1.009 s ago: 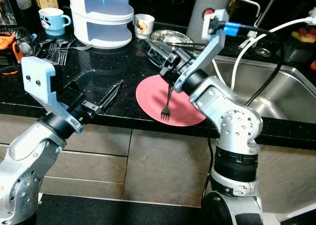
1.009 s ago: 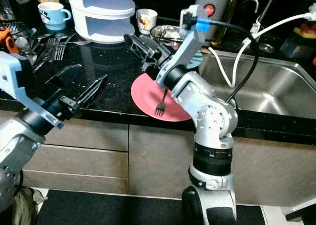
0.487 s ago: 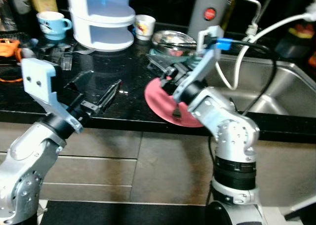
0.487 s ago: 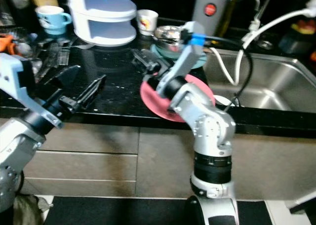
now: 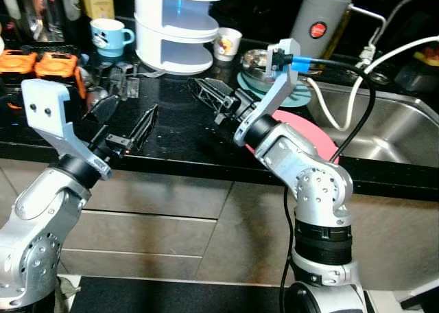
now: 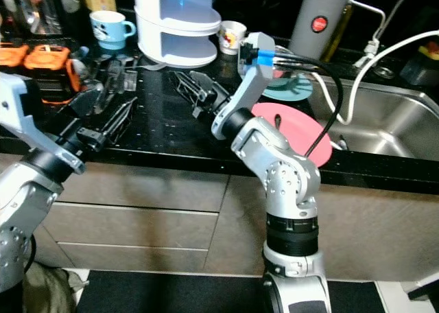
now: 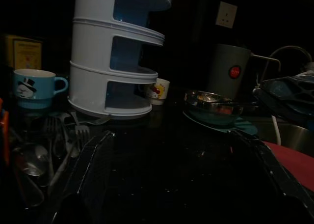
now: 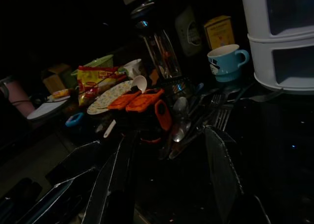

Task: Kitchen organization

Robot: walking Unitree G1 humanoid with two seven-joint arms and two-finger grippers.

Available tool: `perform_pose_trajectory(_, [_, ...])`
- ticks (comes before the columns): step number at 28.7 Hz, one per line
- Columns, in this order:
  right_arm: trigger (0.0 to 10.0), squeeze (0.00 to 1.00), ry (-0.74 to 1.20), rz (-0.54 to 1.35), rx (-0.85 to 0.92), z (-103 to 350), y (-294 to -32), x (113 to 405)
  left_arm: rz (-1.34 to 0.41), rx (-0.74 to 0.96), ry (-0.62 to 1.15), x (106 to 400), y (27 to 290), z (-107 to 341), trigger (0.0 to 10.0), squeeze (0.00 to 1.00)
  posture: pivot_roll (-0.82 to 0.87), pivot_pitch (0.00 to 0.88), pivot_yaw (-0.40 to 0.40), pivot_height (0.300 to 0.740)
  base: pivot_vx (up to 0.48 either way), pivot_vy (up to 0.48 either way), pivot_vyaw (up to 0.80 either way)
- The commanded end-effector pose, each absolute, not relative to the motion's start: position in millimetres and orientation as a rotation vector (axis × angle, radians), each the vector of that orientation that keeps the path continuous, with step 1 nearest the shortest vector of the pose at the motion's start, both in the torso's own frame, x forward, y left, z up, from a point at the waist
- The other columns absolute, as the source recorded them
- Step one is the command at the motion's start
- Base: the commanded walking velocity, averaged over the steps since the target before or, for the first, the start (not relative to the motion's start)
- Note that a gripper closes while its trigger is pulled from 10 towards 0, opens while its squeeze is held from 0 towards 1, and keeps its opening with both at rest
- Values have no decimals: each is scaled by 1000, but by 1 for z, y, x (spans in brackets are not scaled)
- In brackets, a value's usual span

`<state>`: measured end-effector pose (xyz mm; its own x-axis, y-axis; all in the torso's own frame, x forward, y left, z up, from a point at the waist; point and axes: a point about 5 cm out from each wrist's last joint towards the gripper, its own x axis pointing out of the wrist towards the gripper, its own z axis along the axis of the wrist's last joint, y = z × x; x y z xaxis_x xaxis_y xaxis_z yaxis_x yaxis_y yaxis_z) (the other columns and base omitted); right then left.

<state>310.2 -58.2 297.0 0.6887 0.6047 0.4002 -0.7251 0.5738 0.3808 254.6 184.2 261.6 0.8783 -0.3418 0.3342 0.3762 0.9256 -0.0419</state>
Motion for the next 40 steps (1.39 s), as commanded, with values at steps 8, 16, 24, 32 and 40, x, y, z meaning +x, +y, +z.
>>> perform_pose_trajectory(8, [10000, 0, -231, 775, 564, 291, -58, 310, -322, -92, -320, 261, 181, 257, 10000, 0, 151, 0, -94, 740, 0, -234, 0])
perform_pose_trajectory(16, [10000, 0, -191, 760, 305, 282, -46, 311, -288, -128, -373, 261, 184, 264, 10000, 0, 150, 0, -95, 740, 0, 0, 0])
perform_pose_trajectory(24, [10000, 0, -128, 661, 78, 280, -32, 326, -315, -86, -401, 254, 194, 270, 10000, 0, 158, 0, -106, 740, 0, 0, 0])
perform_pose_trajectory(32, [10000, 0, -100, 507, -200, 276, -36, 340, -574, 7, -291, 230, 199, 263, 10000, 0, 159, 0, -121, 740, 0, 0, 0])
perform_pose_trajectory(40, [10000, 0, -24, 426, -98, 271, -46, 347, -821, 93, -61, 201, 198, 240, 10000, 0, 153, 0, -124, 740, 0, 0, 0])
